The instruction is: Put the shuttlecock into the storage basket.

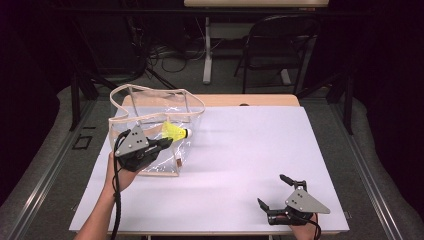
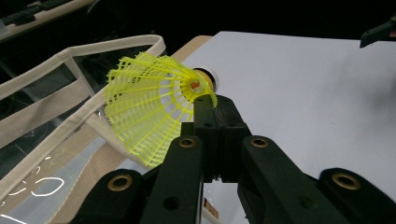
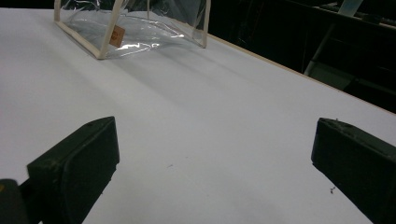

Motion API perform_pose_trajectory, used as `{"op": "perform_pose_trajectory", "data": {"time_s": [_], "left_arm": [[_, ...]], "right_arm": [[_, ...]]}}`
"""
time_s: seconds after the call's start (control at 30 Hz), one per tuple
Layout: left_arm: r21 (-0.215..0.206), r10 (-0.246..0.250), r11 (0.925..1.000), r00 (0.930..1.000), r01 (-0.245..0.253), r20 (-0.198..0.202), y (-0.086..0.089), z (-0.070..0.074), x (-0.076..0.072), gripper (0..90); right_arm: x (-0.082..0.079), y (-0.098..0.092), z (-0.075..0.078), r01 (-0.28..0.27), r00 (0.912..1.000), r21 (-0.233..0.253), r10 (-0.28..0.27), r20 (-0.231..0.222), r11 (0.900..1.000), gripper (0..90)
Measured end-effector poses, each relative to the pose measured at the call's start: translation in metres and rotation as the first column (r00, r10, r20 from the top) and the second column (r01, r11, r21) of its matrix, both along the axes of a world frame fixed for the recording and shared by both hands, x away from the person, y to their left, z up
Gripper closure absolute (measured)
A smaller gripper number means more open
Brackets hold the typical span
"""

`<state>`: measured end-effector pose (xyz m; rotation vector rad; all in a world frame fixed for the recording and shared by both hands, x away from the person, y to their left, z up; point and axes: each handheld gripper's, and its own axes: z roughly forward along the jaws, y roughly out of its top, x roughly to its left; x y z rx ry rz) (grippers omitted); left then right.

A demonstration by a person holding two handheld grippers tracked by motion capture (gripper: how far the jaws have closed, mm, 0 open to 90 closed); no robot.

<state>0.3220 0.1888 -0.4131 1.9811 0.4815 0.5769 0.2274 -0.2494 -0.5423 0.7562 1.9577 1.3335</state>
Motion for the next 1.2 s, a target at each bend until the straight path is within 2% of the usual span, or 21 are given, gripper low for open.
{"op": "perform_pose_trajectory", "data": {"time_s": [0.17, 0.4, 0.57, 0.83, 1.03, 1.2], "left_arm": [[-0.009, 0.007, 0.9999, 0.9999, -0.007, 0.010, 0.001, 0.004, 0.001, 89.4], [-0.016, 0.024, 0.9996, 0.9995, -0.023, 0.023, 0.002, 0.007, 0.002, 89.4], [-0.014, 0.035, 0.9993, 0.9987, -0.035, 0.037, 0.004, 0.016, 0.003, 89.4], [-0.020, 0.050, 0.9986, 0.9982, -0.049, 0.032, 0.003, 0.023, 0.011, 89.4], [-0.026, 0.052, 0.9984, 0.9976, -0.051, 0.045, 0.004, 0.026, 0.013, 89.5], [-0.026, 0.060, 0.9979, 0.9969, -0.059, 0.051, 0.004, 0.029, 0.015, 89.4]], "right_arm": [[0.002, -0.002, -0.001, 0.011, 0.9999, 0.019, -0.011, -0.010, 1.000, 0.3], [0.001, -0.001, -0.001, 0.009, 0.9999, 0.010, -0.008, -0.014, 1.000, 0.3], [0.002, 0.000, -0.001, 0.005, 0.9999, 0.007, -0.005, -0.017, 1.000, 0.3], [0.002, 0.001, -0.001, 0.001, 0.9996, 0.013, 0.000, -0.028, 1.000, 0.3], [0.002, 0.002, 0.001, 0.001, 0.9997, 0.010, -0.001, -0.026, 1.000, 0.3], [0.004, 0.001, -0.002, -0.003, 0.9990, 0.010, 0.003, -0.044, 1.000, 0.3]]}}
